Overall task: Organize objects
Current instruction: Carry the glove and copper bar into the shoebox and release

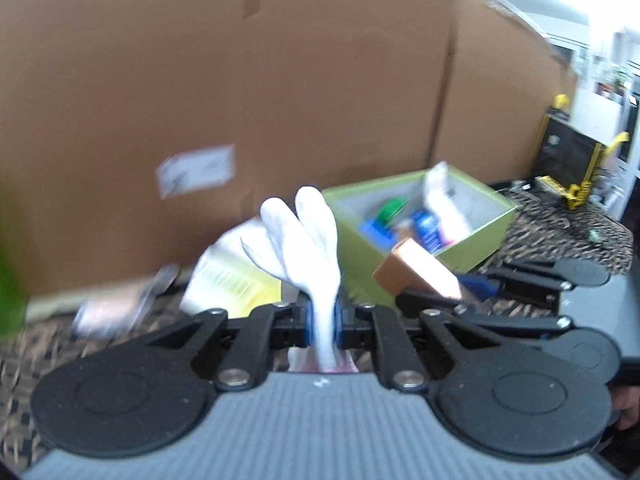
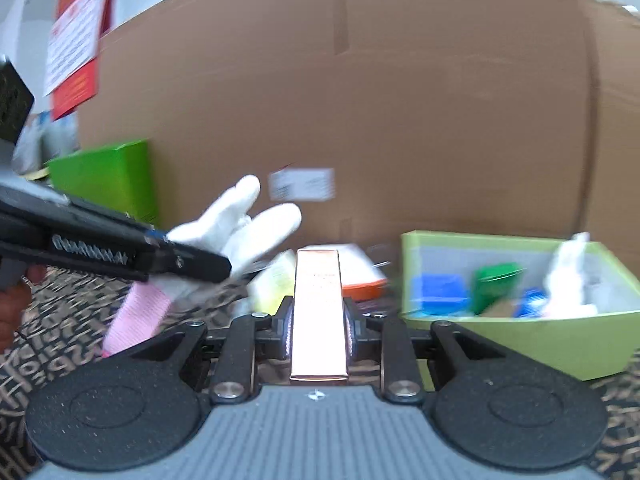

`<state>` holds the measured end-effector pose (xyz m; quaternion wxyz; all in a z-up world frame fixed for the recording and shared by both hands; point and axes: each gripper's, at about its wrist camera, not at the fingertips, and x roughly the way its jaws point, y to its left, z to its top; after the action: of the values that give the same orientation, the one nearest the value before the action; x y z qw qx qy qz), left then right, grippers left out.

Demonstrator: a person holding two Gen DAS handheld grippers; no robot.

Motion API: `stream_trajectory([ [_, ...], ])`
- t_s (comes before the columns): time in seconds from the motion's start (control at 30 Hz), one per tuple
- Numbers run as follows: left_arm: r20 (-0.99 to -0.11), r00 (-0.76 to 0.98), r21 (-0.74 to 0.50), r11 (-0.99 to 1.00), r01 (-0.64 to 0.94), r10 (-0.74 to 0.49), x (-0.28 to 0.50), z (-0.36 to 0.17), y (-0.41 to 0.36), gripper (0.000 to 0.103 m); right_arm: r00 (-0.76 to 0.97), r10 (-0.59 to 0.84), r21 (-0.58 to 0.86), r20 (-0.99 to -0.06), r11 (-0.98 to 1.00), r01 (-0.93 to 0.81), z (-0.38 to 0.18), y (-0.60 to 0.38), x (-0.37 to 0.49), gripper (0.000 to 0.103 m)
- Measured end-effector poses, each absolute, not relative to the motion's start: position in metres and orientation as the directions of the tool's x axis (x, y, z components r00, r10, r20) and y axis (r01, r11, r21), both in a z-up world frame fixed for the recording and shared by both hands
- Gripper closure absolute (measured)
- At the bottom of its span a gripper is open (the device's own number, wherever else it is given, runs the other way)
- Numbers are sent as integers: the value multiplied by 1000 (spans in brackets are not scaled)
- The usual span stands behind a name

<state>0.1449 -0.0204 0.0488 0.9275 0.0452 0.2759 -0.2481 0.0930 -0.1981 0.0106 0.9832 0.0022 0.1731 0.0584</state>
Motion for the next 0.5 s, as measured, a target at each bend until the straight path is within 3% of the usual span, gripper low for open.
stream_trajectory([
  [0.17, -484, 707, -49, 823, 567, -516, 169, 79, -88, 93, 949, -31, 0, -315, 999, 33, 19, -249, 99, 76],
  [0.27, -446, 721, 13, 802, 597, -530, 184, 85, -130, 93, 944, -129, -22, -302, 991, 129, 21, -280, 109, 76],
  [0.5, -505, 656, 55, 738, 673, -561, 235, 64, -212, 93, 922, -220, 12, -318, 972, 236, 18, -343, 152, 76],
])
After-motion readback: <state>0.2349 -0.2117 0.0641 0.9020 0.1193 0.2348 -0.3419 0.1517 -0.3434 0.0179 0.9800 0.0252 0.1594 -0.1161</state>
